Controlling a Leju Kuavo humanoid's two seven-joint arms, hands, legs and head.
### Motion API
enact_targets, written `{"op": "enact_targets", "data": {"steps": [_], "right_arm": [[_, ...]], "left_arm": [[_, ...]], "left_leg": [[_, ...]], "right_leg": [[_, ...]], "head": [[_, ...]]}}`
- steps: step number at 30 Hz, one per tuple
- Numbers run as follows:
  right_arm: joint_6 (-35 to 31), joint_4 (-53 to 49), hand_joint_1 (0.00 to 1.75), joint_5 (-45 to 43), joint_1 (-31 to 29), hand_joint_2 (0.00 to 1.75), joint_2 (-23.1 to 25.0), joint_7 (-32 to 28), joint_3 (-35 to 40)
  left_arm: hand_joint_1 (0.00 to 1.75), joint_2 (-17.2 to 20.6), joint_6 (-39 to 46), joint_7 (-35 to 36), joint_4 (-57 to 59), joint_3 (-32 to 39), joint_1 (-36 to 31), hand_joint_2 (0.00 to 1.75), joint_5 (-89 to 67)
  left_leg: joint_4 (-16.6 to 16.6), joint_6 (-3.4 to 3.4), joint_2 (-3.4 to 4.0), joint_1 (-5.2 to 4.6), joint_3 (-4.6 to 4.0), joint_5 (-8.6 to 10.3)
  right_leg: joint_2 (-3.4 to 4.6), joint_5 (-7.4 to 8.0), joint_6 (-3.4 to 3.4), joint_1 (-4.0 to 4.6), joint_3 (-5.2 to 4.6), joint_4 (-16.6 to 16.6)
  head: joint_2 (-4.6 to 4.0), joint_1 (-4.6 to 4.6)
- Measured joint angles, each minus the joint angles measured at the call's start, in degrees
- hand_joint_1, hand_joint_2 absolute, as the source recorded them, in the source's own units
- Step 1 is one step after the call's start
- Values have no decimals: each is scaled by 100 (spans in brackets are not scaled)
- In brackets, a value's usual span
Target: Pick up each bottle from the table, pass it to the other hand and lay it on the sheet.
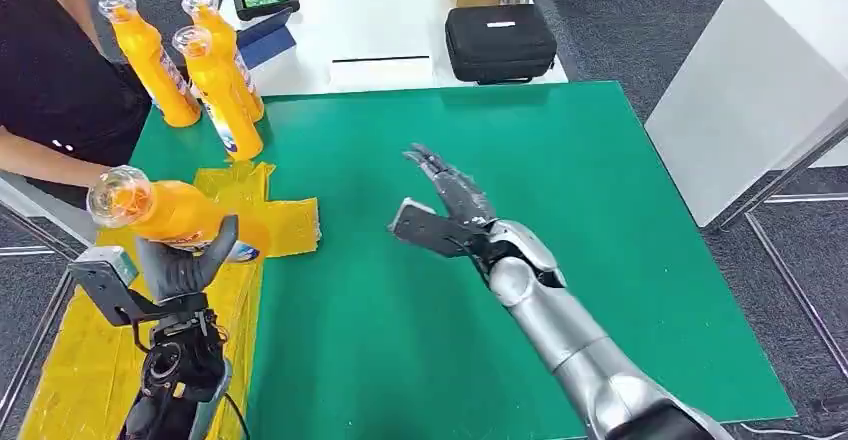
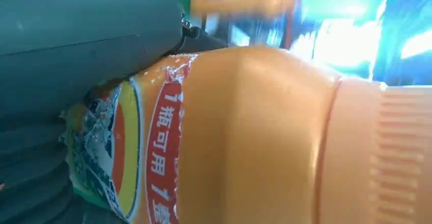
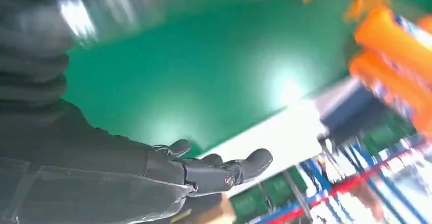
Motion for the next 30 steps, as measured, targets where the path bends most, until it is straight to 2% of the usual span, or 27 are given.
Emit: {"op": "enact_targets", "data": {"steps": [4,6,11,15,19,30], "right_arm": [[162,-748,0,-66,311,0,-199,-114,-525],[162,-965,0,-66,406,0,-265,-125,-665],[158,-1366,0,-121,633,0,-355,-112,-895],[261,-1527,0,-171,665,0,-383,-59,-980],[267,-1588,0,-173,665,0,-385,-46,-1044],[376,-1601,0,-236,673,0,-403,-35,-1074]], "left_arm": [[175,61,748,-73,330,260,4,175,-917],[175,122,1235,97,548,291,-36,175,-1961],[175,101,1555,1266,1024,696,-179,175,-6502],[175,90,1555,2230,1408,737,-307,175,-7878],[175,90,1529,2527,1703,731,-355,175,-8240],[175,151,571,2918,2372,355,-587,175,-8460]], "left_leg": [[0,0,1,-3,0,0],[0,0,7,-2,1,0],[0,-1,6,-2,1,3],[0,-1,10,-3,2,4],[0,-1,10,-3,2,4],[0,-1,9,-3,1,4]], "right_leg": [[1,0,-1,1,-3,0],[1,0,-1,3,-4,0],[2,3,-2,3,-3,2],[6,5,-1,2,-4,2],[5,4,-1,2,-4,2],[5,4,-1,2,-3,2]], "head": [[0,-2],[0,-2],[0,0],[0,0],[0,0],[0,0]]}}
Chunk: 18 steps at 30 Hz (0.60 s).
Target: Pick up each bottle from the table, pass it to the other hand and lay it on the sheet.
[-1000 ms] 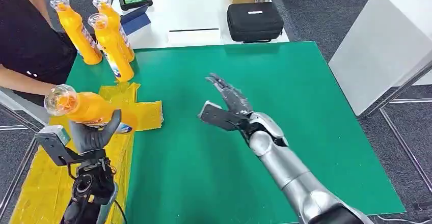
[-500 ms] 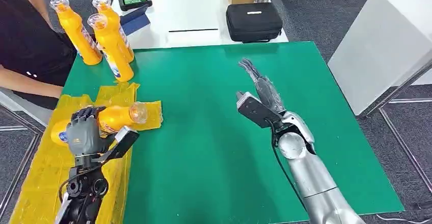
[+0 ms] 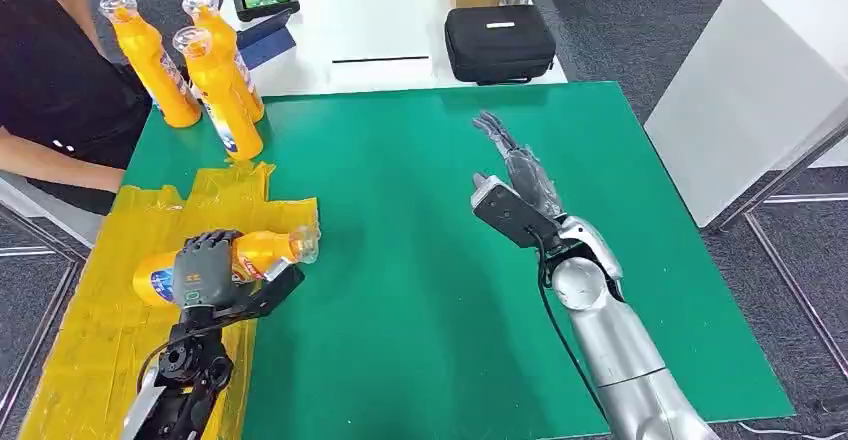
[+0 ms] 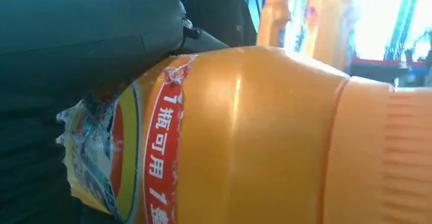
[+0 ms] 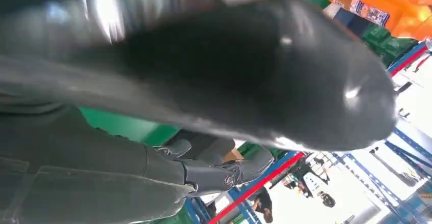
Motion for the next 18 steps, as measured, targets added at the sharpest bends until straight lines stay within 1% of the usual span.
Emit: {"op": "enact_targets", "data": {"steps": [4,11,12,18], "right_arm": [[63,0,0,-24,5,0,-7,0,-15],[70,0,0,-31,8,0,-26,0,-55],[70,0,0,-31,8,0,-28,0,-55],[70,0,0,-31,10,0,-28,-2,-81]], "left_arm": [[175,64,-616,98,173,-160,-131,175,-125],[175,131,-736,135,326,-286,-263,175,-133],[0,135,-736,135,334,-288,-270,0,-133],[0,160,-867,148,404,-332,-298,0,-105]], "left_leg": [[0,0,0,0,0,0],[0,-1,0,0,1,1],[0,-1,0,0,1,1],[0,-2,-1,0,2,2]], "right_leg": [[0,0,0,-1,1,0],[0,0,0,0,1,1],[0,0,0,0,1,1],[-1,0,0,0,2,1]], "head": [[0,0],[0,-2],[0,-2],[0,0]]}}
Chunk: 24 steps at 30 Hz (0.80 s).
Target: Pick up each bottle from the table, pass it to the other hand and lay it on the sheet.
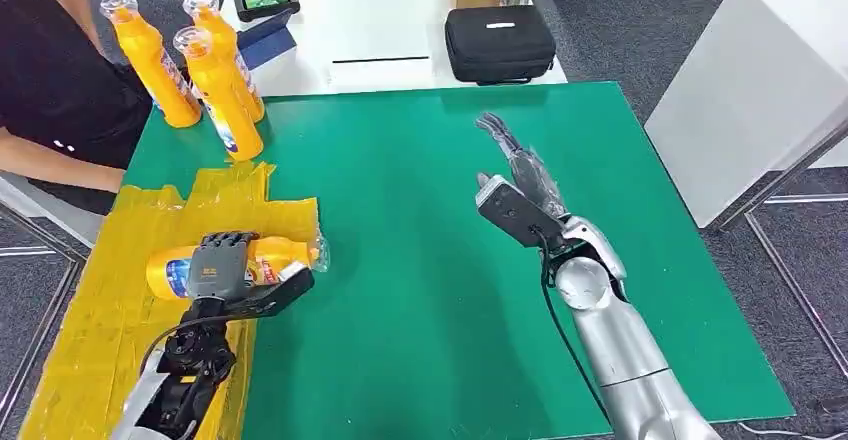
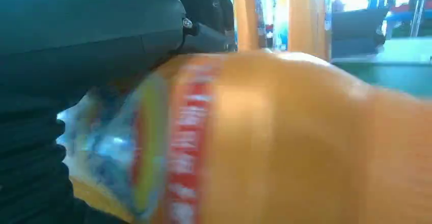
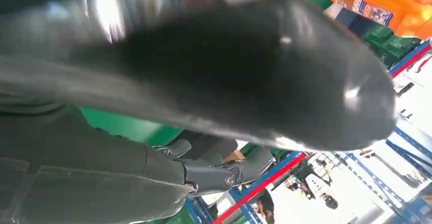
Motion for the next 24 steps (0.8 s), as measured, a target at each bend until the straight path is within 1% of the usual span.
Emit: {"op": "enact_targets", "data": {"steps": [19,24], "right_arm": [[146,-41,0,153,208,0,31,26,-170],[184,-59,0,162,269,0,31,26,-205]], "left_arm": [[0,13,-675,-74,-109,-48,-94,0,531],[0,15,-763,-291,-339,-48,-19,0,980]], "left_leg": [[0,-1,0,0,4,1],[0,-1,-2,0,4,1]], "right_leg": [[0,0,0,0,8,1],[-2,0,0,0,8,1]], "head": [[0,-2],[0,0]]}}
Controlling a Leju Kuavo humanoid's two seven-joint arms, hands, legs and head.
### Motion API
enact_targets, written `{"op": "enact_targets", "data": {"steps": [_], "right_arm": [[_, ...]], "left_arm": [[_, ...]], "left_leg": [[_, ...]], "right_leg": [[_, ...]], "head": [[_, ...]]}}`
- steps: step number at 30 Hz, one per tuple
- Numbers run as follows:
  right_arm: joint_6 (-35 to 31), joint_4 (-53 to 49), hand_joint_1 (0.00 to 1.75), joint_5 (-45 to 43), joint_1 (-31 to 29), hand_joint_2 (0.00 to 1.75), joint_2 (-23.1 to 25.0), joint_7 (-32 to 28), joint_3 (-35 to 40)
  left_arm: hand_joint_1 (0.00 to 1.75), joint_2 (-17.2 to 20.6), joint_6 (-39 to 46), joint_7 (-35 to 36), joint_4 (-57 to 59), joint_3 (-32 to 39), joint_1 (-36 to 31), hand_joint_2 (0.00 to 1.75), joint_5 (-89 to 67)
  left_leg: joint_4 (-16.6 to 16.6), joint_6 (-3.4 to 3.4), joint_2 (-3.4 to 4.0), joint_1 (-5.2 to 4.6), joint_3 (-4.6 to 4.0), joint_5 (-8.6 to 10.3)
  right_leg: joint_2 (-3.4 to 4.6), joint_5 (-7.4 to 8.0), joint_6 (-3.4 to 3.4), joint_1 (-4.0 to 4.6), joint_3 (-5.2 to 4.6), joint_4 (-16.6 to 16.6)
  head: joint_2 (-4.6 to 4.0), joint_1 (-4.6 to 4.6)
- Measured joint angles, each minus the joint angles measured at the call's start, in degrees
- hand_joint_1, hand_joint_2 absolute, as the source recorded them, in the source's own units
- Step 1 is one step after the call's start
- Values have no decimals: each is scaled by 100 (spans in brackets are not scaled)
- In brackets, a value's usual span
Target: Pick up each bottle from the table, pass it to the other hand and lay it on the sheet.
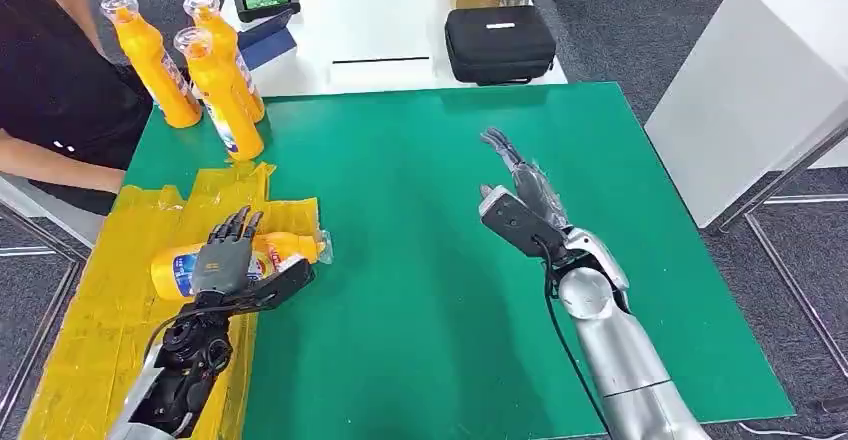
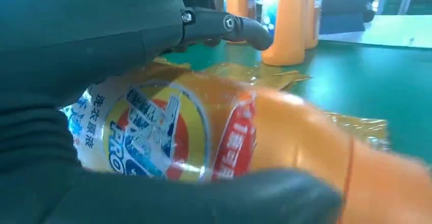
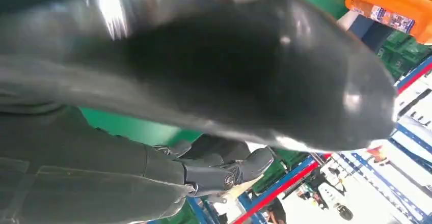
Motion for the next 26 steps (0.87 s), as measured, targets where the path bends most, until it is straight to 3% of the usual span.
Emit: {"op": "enact_targets", "data": {"steps": [5,12,15,21,26], "right_arm": [[39,-96,0,26,93,0,0,0,-35],[90,-173,0,-147,161,0,11,-120,-92],[35,-208,0,-424,172,0,68,-349,-87],[-317,-397,0,-1013,351,0,179,-802,-81],[-509,-776,0,-1576,697,0,396,-1084,-33]], "left_arm": [[0,7,-26,-527,-387,20,140,0,1083],[0,-263,-683,-1917,-1213,435,300,0,5051],[0,-400,-1187,-2164,-1623,492,403,0,6597],[0,-566,-1416,-2402,-2067,344,532,0,7426],[0,-660,-1429,-2327,-2170,-241,454,0,7571]], "left_leg": [[0,0,1,0,-1,0],[0,0,0,0,-3,0],[0,0,1,0,-3,0],[0,0,-2,0,-3,0],[0,0,-1,0,-4,-2]], "right_leg": [[1,0,0,0,-2,0],[0,0,0,0,-2,-1],[0,0,0,0,-2,-1],[-1,-1,0,0,-4,-1],[-1,-1,1,0,-5,-2]], "head": [[0,0],[0,0],[0,-2],[0,0],[0,-2]]}}
